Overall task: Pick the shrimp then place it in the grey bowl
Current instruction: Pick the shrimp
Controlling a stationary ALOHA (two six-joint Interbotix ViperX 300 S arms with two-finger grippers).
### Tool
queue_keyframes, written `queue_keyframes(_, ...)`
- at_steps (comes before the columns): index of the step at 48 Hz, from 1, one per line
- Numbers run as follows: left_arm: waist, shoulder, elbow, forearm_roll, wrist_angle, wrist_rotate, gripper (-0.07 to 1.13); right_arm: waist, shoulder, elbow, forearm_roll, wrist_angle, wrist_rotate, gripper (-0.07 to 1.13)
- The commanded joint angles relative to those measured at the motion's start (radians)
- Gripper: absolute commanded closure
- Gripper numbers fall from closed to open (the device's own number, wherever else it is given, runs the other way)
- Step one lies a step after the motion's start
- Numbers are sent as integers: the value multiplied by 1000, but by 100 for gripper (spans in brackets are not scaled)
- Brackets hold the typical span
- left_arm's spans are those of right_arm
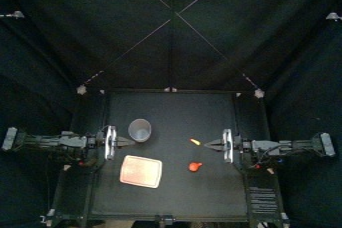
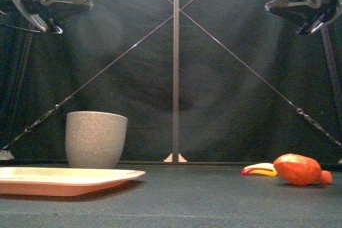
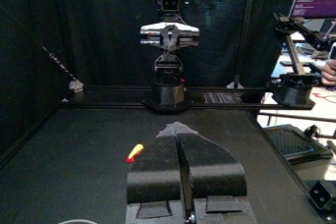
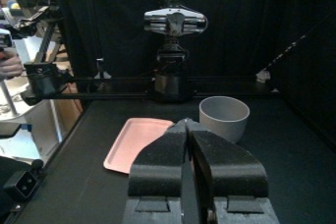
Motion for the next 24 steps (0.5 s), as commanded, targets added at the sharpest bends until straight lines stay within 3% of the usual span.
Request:
queue_keyframes(1,5,23,-17,-14,18,0,100,-32,37,-12,3,0,2,98)
queue_keyframes(17,52,23,-37,-21,94,2,101,-140,196,-63,41,18,29,98)
queue_keyframes(24,94,23,-46,-21,186,2,101,-186,233,-63,44,144,32,94)
